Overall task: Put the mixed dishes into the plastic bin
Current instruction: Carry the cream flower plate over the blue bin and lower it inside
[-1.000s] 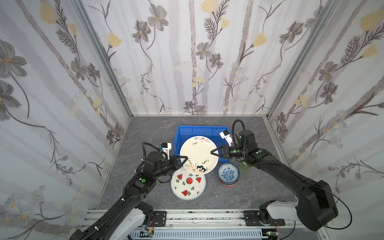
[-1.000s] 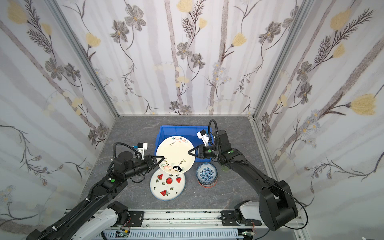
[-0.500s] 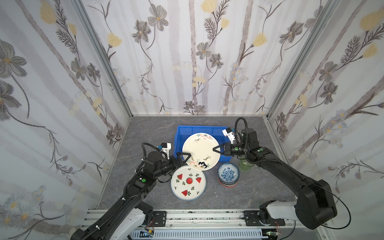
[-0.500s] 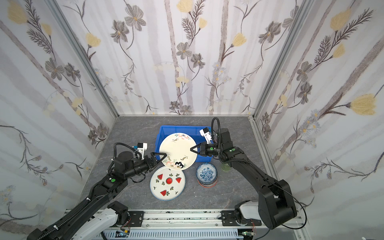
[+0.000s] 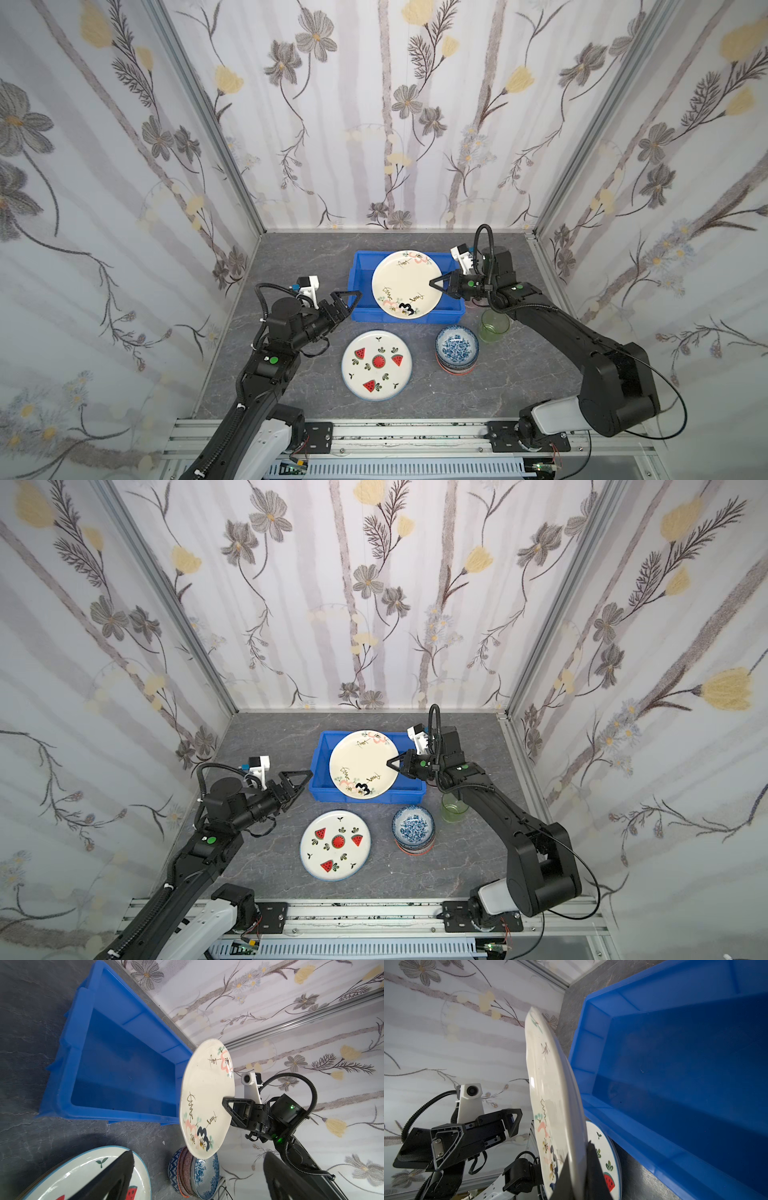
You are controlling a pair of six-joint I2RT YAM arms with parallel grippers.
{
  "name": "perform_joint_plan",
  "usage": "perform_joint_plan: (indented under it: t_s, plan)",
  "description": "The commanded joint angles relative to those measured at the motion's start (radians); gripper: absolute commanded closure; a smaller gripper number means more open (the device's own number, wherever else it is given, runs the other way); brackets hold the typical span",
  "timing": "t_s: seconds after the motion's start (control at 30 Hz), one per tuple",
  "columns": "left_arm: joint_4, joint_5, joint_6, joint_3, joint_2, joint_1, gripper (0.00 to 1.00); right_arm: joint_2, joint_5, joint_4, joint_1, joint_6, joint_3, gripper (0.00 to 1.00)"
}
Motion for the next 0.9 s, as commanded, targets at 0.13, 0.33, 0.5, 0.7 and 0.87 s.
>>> perform_joint_plan:
  t_s: [0.13,0.33,0.5,0.7,0.87]
  plan:
    - [-0.012,-0.002,0.084,0.017,0.036,0.027,0.00,0.145,0.025,0.092,-0.008,0.081,0.107,1.00]
    - [-0.063,-0.068,0.183,0.058,0.115,0.031,0.00,0.259,0.057,0.123,-0.009,0.114,0.158,1.00]
    - [-0.092,-0.105,0.242,0.094,0.198,0.033,0.00,0.333,0.066,0.148,-0.009,0.139,0.194,1.00]
    - [-0.098,-0.093,0.275,0.124,0.259,0.035,0.00,0.397,0.077,0.147,-0.008,0.146,0.235,1.00]
    - [-0.098,-0.083,0.296,0.136,0.294,0.035,0.00,0.419,0.079,0.157,-0.004,0.147,0.223,1.00]
